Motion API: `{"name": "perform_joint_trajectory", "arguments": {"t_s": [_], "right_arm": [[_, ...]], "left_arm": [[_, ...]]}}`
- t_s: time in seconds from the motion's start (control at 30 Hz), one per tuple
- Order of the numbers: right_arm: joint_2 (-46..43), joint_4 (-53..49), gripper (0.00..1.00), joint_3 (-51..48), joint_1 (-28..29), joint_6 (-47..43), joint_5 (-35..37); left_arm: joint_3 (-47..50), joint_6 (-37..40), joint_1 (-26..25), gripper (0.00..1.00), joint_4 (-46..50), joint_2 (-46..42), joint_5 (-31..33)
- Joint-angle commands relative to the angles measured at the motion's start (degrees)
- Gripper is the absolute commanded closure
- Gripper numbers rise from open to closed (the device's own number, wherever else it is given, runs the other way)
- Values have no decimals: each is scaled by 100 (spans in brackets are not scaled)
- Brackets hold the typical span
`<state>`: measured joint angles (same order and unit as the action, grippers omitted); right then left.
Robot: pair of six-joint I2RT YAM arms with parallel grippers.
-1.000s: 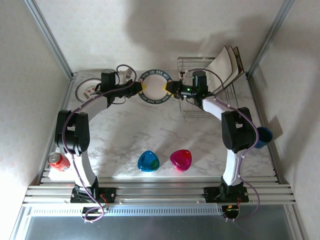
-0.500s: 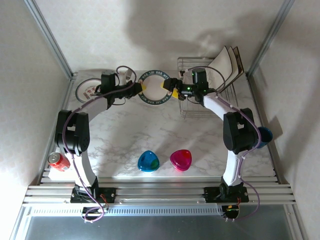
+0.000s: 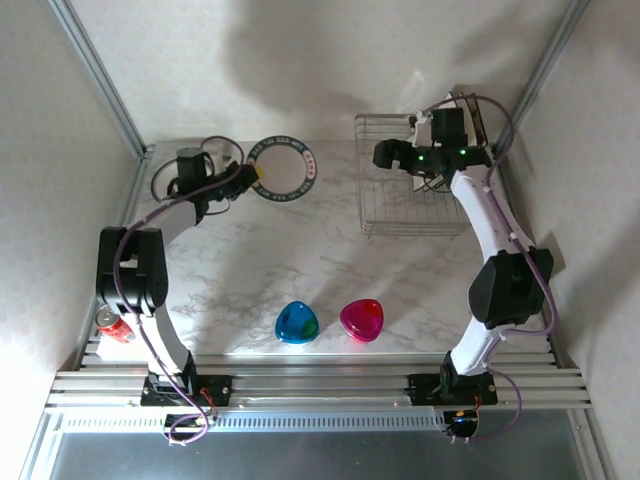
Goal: Unload the plates from the dish rack
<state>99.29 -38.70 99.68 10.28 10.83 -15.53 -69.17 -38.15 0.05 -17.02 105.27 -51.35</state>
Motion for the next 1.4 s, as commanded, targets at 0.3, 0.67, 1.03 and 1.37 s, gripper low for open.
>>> {"name": "perform_joint_trajectory", "arguments": {"t_s": [0.3, 0.67, 1.03, 1.37], "right_arm": [[-366, -2674, 1, 479, -647, -1514, 2855], [28, -2645, 1, 371, -714, -1518, 2786], [62, -2424, 1, 136, -713, -1566, 2480], [76, -2336, 1, 17, -713, -1584, 2376]], "left_arm": [[1091, -1127, 812, 100, -1430, -1175, 2187], [2135, -1721, 1298, 100, -1846, -1681, 3443], [2336, -1964, 1554, 100, -2102, -1290, 3838], [1973, -1976, 1705, 100, -2310, -538, 3856]]}}
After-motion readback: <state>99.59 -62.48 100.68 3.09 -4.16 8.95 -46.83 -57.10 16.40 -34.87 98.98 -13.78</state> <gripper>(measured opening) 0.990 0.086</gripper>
